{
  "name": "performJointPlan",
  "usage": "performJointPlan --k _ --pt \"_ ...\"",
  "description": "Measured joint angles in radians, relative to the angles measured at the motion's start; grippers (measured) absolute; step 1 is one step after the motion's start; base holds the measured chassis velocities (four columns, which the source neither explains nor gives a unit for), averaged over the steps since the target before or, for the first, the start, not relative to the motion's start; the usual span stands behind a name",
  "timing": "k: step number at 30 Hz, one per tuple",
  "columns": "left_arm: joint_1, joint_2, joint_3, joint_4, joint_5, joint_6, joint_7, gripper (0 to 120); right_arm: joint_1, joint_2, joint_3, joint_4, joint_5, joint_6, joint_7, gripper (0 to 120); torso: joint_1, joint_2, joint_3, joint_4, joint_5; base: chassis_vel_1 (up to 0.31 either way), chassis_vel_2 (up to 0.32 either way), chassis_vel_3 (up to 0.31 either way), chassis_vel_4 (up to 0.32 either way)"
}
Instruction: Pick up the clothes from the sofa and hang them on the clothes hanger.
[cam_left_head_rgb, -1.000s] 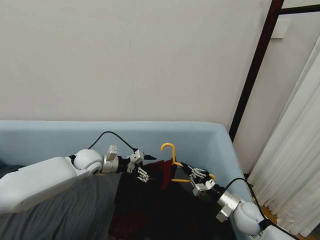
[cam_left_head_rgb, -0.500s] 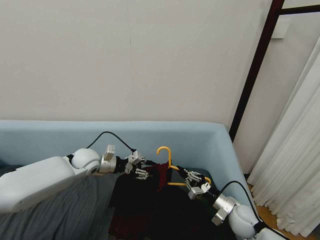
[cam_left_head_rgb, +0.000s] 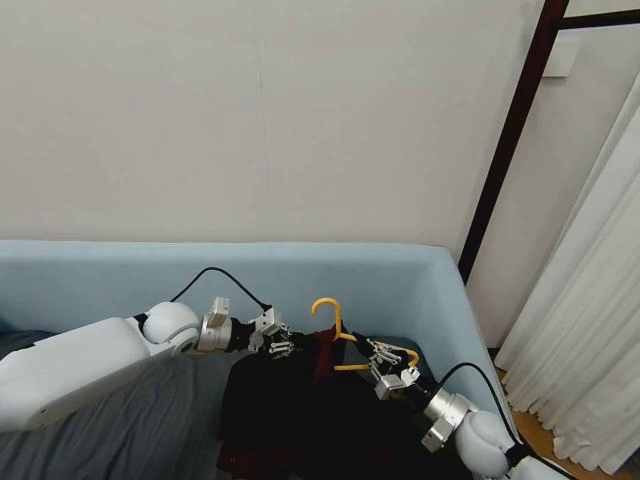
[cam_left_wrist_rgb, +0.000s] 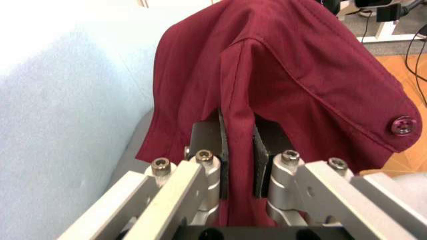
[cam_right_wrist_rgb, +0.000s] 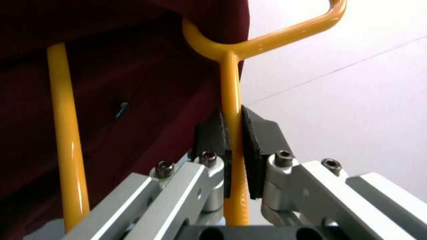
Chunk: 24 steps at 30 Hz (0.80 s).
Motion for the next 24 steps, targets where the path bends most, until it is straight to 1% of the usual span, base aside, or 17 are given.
performJointPlan --k 5,7,9,11,12,13,14,15,17,18,19,21,23,24 --pt "0.020 0.010 -0.018 -0.002 0.004 -0.005 0.003 8 0.006 0.000 -0.010 0.002 0.012 -0.005 -0.009 5 0.000 0.000 0.000 0.0001 0.0000 0.000 0.000 0.000 0.000" --pt "0.033 0.016 -0.031 -0.002 0.010 -0.007 0.009 8 0.007 -0.002 -0.011 0.007 0.027 -0.002 -0.044 5 0.000 0.000 0.000 0.0002 0.0001 0.000 0.000 0.000 0.000" --pt "0.049 0.021 -0.055 0.013 0.025 -0.011 0.027 8 0.004 -0.013 -0.003 0.020 0.068 0.000 -0.088 16 0.000 0.000 0.000 0.0003 -0.0002 0.000 0.000 0.000 0.000" --pt "0.051 0.021 -0.059 0.017 0.029 -0.013 0.035 8 0.003 -0.014 -0.004 0.026 0.081 -0.002 -0.094 19 0.000 0.000 0.000 0.0002 -0.0002 0.000 0.000 0.000 0.000" --pt "0.051 0.019 -0.065 0.028 0.037 -0.020 0.054 8 0.001 -0.018 -0.005 0.040 0.112 -0.009 -0.100 23 0.000 0.000 0.000 0.0002 0.0000 0.000 0.000 0.000 0.000" --pt "0.050 0.019 -0.066 0.033 0.041 -0.022 0.058 8 0.000 -0.020 -0.005 0.045 0.124 -0.013 -0.102 25 0.000 0.000 0.000 0.0002 0.0000 0.000 0.000 0.000 0.000" --pt "0.048 0.017 -0.067 0.044 0.049 -0.027 0.071 8 -0.006 -0.026 -0.006 0.061 0.169 -0.030 -0.114 30 0.000 0.000 0.000 0.0002 0.0001 0.000 0.000 0.000 0.000" --pt "0.045 0.012 -0.070 0.059 0.059 -0.035 0.082 8 -0.020 -0.038 -0.006 0.086 0.243 -0.054 -0.129 39 0.000 0.000 0.000 0.0003 -0.0001 0.000 0.000 0.000 0.000" --pt "0.044 0.011 -0.072 0.062 0.061 -0.036 0.083 8 -0.024 -0.040 -0.005 0.092 0.260 -0.057 -0.131 40 0.000 0.000 0.000 0.0003 -0.0001 0.000 0.000 0.000 0.000" --pt "0.043 0.006 -0.077 0.070 0.063 -0.037 0.084 8 -0.038 -0.049 -0.003 0.109 0.308 -0.070 -0.137 45 0.000 0.000 0.000 0.0002 0.0001 0.000 0.000 0.000 0.000" --pt "0.042 0.005 -0.078 0.074 0.064 -0.038 0.085 8 -0.042 -0.051 -0.003 0.113 0.322 -0.073 -0.137 47 0.000 0.000 0.000 0.0002 0.0001 0.000 0.000 0.000 0.000" --pt "0.027 -0.009 -0.082 0.111 0.071 -0.046 0.090 8 -0.079 -0.070 0.018 0.160 0.413 -0.098 -0.143 58 0.000 0.000 0.000 -0.0001 -0.0001 0.000 0.000 0.000 0.000" --pt "0.026 -0.009 -0.082 0.114 0.071 -0.047 0.090 8 -0.082 -0.070 0.020 0.163 0.417 -0.099 -0.143 61 0.000 0.000 0.000 0.0000 0.0000 0.000 0.000 0.000 0.000" --pt "0.018 -0.015 -0.081 0.136 0.077 -0.054 0.093 8 -0.109 -0.073 0.043 0.190 0.459 -0.111 -0.147 67 0.000 0.000 0.000 0.0000 0.0001 0.000 0.000 0.000 0.000"
